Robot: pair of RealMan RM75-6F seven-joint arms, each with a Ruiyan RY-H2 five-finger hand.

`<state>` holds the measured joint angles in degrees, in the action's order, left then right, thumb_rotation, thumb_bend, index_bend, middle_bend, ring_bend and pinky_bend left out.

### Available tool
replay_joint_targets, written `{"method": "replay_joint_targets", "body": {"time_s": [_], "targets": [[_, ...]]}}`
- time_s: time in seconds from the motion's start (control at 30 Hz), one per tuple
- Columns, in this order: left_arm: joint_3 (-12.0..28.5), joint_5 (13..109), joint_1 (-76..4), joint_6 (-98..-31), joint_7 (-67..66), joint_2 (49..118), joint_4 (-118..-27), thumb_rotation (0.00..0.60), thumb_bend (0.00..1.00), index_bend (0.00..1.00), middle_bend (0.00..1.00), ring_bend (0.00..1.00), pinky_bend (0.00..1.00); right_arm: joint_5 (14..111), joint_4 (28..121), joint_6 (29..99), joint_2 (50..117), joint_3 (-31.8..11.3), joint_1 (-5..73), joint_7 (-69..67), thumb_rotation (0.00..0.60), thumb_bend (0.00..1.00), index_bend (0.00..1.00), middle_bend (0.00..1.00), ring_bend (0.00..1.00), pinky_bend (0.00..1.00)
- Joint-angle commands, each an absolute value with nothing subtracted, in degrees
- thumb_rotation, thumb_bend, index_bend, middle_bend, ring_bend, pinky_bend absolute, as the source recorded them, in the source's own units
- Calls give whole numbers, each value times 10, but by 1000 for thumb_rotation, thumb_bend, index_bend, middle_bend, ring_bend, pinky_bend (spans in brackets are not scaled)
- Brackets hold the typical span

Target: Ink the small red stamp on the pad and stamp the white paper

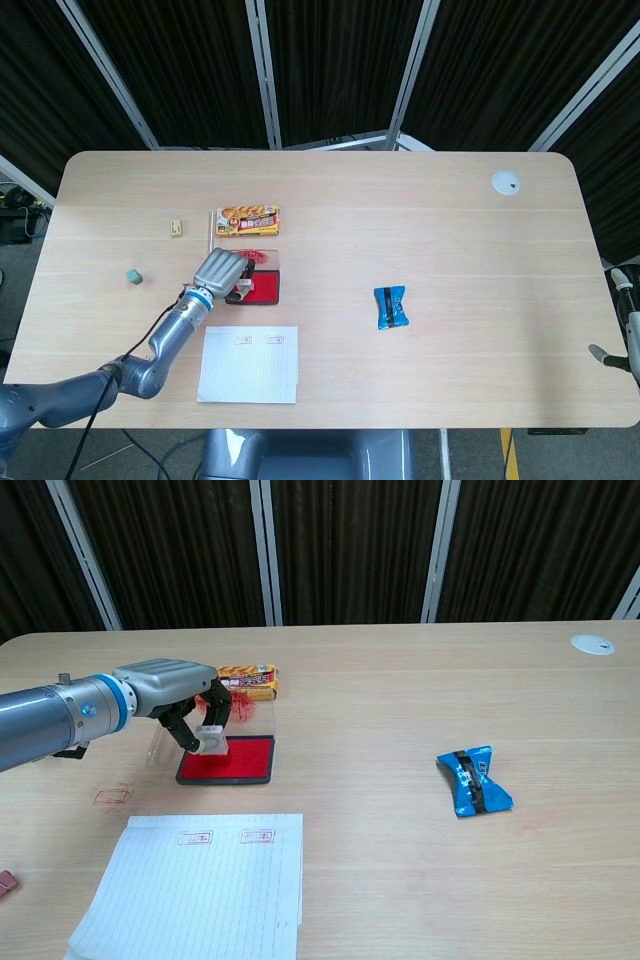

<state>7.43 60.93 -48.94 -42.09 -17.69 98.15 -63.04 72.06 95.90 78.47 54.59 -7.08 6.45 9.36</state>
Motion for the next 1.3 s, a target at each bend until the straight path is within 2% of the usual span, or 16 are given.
{"method": "replay_joint_targets", "body": {"time_s": [0.03,0.53,0.93,1.07,1.3], "targets": [[74,608,-490,-420,-178,983,-627,600,392,581,538,840,852,720,959,784,546,-71,64,93,600,0,0,0,0,0],[84,612,-488,-431,-175,958,-662,600,391,575,534,838,853,719,958,783,546,-71,65,93,600,0,0,0,0,0],[96,581,-473,-460,-206,829,-843,600,390,589,532,837,852,725,963,787,545,-69,64,92,600,0,0,0,0,0],[77,573,-459,-477,-230,784,-912,600,397,590,534,837,852,727,965,789,544,-69,63,92,600,0,0,0,0,0],[26,585,-431,-499,-255,745,-987,600,403,589,535,837,852,731,968,792,541,-69,61,89,600,0,0,0,0,0]]}}
